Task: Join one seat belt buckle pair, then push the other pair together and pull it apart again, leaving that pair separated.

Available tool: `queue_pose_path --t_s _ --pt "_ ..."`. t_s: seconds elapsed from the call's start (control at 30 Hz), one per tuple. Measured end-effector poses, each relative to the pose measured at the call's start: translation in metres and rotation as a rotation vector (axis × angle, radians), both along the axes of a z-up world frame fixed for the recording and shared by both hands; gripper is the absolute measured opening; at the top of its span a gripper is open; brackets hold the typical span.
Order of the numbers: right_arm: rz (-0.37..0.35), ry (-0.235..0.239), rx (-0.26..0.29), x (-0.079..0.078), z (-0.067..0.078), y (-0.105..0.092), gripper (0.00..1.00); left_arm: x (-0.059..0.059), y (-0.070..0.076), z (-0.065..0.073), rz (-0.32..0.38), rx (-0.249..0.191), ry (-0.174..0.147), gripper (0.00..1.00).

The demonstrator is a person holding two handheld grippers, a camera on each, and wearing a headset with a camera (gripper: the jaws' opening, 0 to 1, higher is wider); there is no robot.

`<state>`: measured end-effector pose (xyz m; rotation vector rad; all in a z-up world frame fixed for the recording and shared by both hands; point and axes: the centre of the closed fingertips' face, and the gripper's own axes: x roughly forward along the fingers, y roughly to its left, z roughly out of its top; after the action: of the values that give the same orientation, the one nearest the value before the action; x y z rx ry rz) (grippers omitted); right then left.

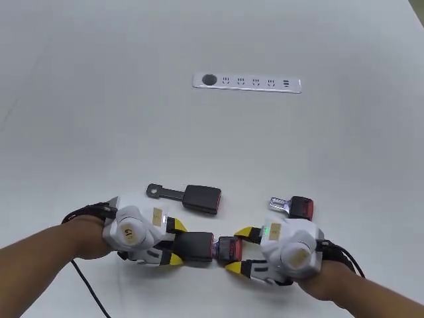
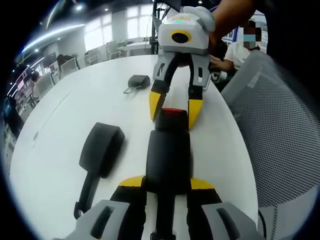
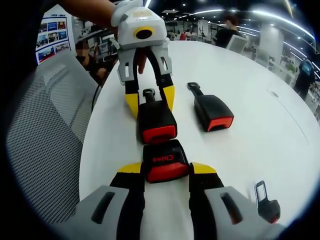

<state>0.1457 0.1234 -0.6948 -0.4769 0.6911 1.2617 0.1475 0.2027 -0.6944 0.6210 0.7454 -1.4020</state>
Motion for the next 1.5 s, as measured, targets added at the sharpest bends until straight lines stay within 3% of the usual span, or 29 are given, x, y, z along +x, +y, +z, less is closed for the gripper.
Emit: queue_pose_path --t_s 0.2,0.93,1.03,1.1,1.2,1.27,1.37,1.5 --pt "-0.006 -0.002 0.011 0.000 0.001 0.000 0.33 0.000 0.000 -0.001 0.007 -0.005 0.005 0.31" --pt "-0.021 0.020 -0.020 0.000 0.001 0.001 0.35 -0.001 -0.003 0.002 0.004 0.047 -0.003 0.33" --pt "-0.048 0.007 -0.030 0.004 0.002 -0.003 0.39 -0.003 -0.002 0.002 0.013 0.061 -0.004 0.37" --pt "-0.056 0.003 -0.025 0.006 0.004 -0.007 0.43 -0.006 0.001 0.002 -0.008 0.089 -0.017 0.45" --pt "-0.091 0.000 0.015 0.010 0.015 -0.014 0.52 0.000 0.007 0.004 0.060 0.097 -0.038 0.59" --pt "-0.117 -0.017 0.045 0.016 0.024 -0.020 0.56 -0.003 0.009 0.012 0.073 0.060 -0.028 0.58" --pt "-0.174 -0.029 0.102 0.025 0.040 -0.032 0.61 0.000 0.016 0.021 0.082 0.056 -0.050 0.60" --pt "-0.244 -0.054 0.124 0.042 0.058 -0.058 0.61 0.017 0.023 0.035 0.126 0.031 -0.082 0.61"
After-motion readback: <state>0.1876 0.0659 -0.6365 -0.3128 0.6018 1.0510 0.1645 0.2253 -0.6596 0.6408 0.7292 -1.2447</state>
